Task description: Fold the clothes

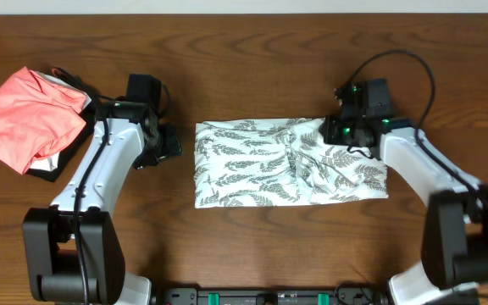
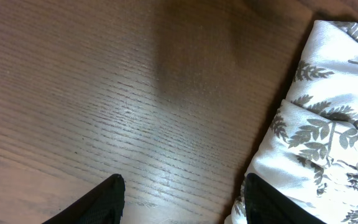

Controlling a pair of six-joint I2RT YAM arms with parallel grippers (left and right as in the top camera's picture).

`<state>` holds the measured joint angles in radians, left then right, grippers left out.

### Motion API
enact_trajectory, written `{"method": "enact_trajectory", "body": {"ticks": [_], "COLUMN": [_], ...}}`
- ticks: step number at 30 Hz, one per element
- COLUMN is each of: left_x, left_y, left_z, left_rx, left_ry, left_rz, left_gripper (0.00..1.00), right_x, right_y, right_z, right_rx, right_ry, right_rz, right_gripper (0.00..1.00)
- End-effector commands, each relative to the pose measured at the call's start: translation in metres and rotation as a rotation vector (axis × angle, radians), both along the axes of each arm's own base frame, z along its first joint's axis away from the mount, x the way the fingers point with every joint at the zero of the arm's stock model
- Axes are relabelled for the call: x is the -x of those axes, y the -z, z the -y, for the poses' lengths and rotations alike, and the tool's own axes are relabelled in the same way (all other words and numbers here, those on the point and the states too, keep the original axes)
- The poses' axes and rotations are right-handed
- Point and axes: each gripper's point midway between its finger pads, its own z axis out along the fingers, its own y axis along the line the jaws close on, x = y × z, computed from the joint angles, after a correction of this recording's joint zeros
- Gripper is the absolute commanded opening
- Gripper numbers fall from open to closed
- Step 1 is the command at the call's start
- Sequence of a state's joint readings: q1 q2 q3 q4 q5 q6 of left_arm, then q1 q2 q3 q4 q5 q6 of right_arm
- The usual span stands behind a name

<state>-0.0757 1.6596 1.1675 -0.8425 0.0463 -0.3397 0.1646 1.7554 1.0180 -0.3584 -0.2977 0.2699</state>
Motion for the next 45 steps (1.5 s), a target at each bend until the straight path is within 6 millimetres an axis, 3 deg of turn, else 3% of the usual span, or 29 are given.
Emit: {"method": "enact_trajectory", "body": {"ticks": [1, 5, 9, 11, 17, 20, 23, 35, 40, 45], "left_x": [-0.004, -0.003, -0.003, -0.003, -0.003, -0.004, -0.003, -0.005, -0.002, 0.000], "left_y": [-0.008, -0.008, -0.008, -0.008, -0.008, -0.009, -0.009, -0.011, -0.001, 0.016], "left_z": [0.000, 0.000, 0.000, 0.000, 0.008, 0.012, 0.018, 0.042, 0.053, 0.063], "left_rx": [0.000, 0.000, 0.000, 0.000, 0.047, 0.072, 0.106, 0.238, 0.300, 0.357], "left_ry": [0.004, 0.004, 0.004, 0.004, 0.013, 0.017, 0.023, 0.074, 0.095, 0.113], "left_rz": [0.023, 0.022, 0.022, 0.022, 0.020, 0.022, 0.019, 0.023, -0.021, -0.076], "left_gripper": [0.62, 0.63, 0.63, 0.63, 0.63, 0.70, 0.73, 0.79, 0.79, 0.79], "right_x": [0.011, 0.018, 0.007, -0.003, -0.026, -0.019, -0.005, 0.038, 0.044, 0.045], "right_y": [0.023, 0.039, 0.024, 0.001, -0.101, -0.118, -0.105, -0.005, 0.019, 0.026], "right_z": [-0.008, -0.008, -0.009, -0.010, -0.012, -0.012, -0.013, -0.028, -0.030, -0.030], "right_rx": [-0.032, -0.030, -0.038, -0.057, -0.090, -0.093, -0.080, -0.030, -0.018, -0.014], "right_ry": [-0.038, -0.041, -0.039, -0.041, -0.045, -0.048, -0.053, -0.111, -0.118, -0.117], "right_rz": [-0.075, -0.126, -0.076, -0.021, 0.209, 0.234, 0.160, -0.126, -0.192, -0.211], "right_gripper": [0.19, 0.20, 0.22, 0.23, 0.24, 0.24, 0.24, 0.25, 0.25, 0.24]}}
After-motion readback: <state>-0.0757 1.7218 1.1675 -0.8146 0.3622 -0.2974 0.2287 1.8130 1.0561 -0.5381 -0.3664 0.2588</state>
